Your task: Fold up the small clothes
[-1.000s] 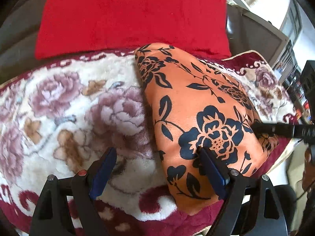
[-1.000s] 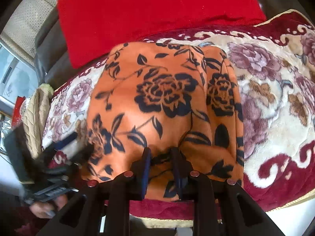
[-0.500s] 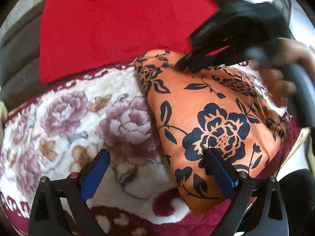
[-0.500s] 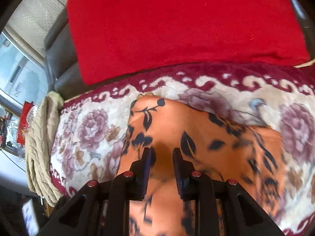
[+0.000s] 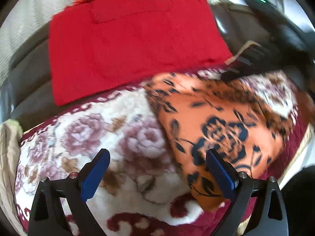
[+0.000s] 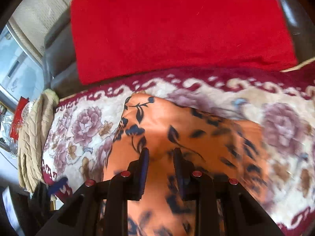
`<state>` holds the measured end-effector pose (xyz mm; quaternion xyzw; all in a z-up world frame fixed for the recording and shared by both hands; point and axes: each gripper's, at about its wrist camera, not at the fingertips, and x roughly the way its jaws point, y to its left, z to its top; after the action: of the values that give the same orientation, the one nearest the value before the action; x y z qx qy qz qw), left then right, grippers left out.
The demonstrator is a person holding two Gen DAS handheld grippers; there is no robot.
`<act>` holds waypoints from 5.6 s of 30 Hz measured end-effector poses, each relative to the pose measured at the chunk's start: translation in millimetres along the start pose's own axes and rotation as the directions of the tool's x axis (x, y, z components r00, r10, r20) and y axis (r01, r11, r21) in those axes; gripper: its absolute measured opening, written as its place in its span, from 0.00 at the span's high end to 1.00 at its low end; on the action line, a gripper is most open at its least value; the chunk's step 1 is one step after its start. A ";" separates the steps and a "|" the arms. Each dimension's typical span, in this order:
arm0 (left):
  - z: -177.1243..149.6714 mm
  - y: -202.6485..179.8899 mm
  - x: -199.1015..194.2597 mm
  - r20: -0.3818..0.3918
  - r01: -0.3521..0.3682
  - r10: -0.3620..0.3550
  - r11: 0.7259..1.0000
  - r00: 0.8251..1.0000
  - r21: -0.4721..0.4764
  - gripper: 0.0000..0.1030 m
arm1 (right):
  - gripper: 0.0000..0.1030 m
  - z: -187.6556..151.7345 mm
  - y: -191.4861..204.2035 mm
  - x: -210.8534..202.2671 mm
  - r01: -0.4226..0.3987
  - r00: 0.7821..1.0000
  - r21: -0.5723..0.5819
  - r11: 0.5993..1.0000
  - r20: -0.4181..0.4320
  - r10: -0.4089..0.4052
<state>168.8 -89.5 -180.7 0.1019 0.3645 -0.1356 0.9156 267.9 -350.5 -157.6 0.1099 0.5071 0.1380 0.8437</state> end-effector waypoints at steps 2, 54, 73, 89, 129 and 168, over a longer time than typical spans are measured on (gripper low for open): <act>3.4 14.4 -2.1 0.012 -0.009 0.010 0.998 1.000 -0.059 0.05 | 0.72 -16.8 -9.3 -26.0 0.017 0.999 0.012 1.000 0.040 -0.017; 18.8 13.8 34.4 -0.018 0.124 -0.129 0.976 0.991 -0.180 0.02 | 0.37 -48.7 -76.9 -14.2 0.046 0.999 0.269 0.962 0.012 -0.051; 17.4 14.2 38.7 -0.057 0.200 -0.212 0.965 0.976 -0.172 0.02 | 0.43 -84.1 -79.4 -47.9 -0.031 0.998 0.262 0.965 0.060 0.015; 22.8 9.7 71.6 -0.157 0.434 -0.483 0.861 0.861 -0.267 0.02 | 0.31 -83.3 -181.4 -32.4 -0.326 0.945 0.528 0.784 0.192 0.264; 24.2 0.1 105.9 -0.148 0.528 -0.608 0.766 0.780 -0.367 0.14 | 0.37 -59.4 -116.6 47.6 -0.438 0.893 0.314 0.842 0.044 0.448; -3.8 153.4 63.2 -0.069 0.277 -0.350 0.833 0.934 -0.480 0.46 | 0.53 -15.4 51.6 80.2 -0.433 0.899 0.046 0.900 0.098 0.428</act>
<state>259.9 45.1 -213.9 -0.1702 0.4677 -0.1852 0.8474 283.8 -273.8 -214.1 0.2531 0.4378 0.2992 0.8092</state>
